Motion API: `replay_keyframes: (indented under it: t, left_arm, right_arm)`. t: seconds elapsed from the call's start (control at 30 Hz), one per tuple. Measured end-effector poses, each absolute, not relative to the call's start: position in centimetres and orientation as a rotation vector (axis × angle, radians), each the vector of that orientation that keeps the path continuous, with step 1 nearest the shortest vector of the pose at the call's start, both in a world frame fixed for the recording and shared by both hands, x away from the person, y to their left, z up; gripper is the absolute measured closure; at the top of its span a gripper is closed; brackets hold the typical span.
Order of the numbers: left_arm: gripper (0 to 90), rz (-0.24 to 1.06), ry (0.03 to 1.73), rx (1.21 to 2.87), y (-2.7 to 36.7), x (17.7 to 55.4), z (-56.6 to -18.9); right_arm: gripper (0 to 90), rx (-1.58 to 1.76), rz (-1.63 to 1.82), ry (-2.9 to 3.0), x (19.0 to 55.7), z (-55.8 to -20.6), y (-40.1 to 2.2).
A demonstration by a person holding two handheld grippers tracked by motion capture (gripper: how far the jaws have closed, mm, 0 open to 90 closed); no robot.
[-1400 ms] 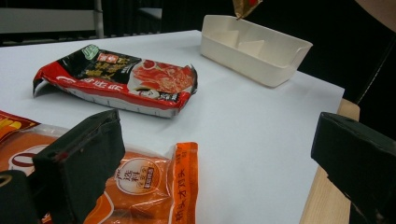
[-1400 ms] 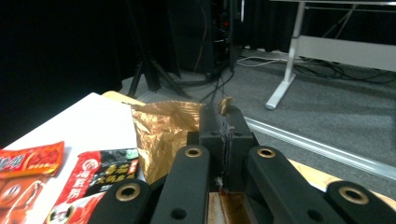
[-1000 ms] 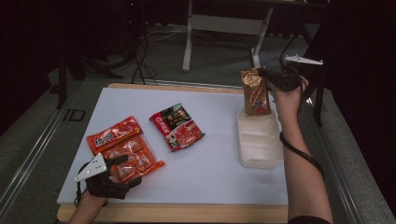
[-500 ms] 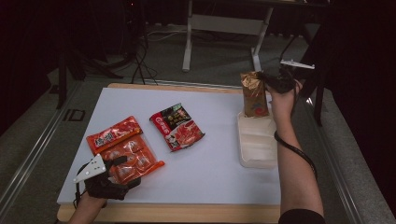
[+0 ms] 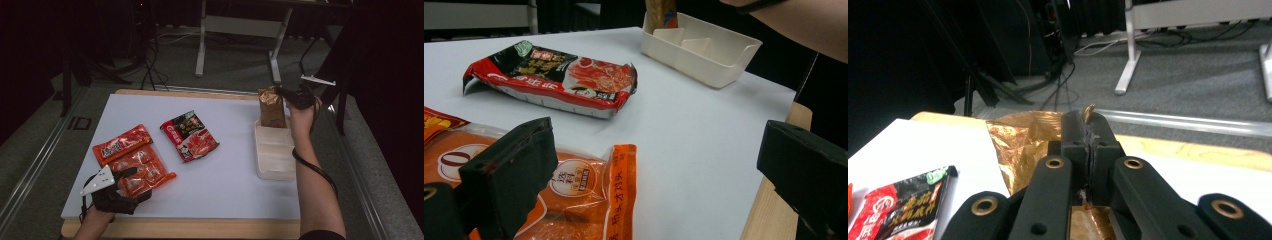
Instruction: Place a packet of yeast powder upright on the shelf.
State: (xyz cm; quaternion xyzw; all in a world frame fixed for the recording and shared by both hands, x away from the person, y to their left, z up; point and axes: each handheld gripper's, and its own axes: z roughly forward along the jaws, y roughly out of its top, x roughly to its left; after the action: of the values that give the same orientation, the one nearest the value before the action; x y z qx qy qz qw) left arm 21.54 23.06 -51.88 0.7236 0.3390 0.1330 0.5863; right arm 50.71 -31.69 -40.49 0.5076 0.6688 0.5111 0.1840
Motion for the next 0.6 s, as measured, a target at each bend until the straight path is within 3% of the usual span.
replay_keyframes:
  t: [0.6]
  left_arm:
    - [2.3, 0.325, 0.744, 1.712, 22.6, 21.4, -51.7]
  right_arm:
    - [86.5, 1.491, 1.336, 1.850, 49.1, -41.7, -34.2]
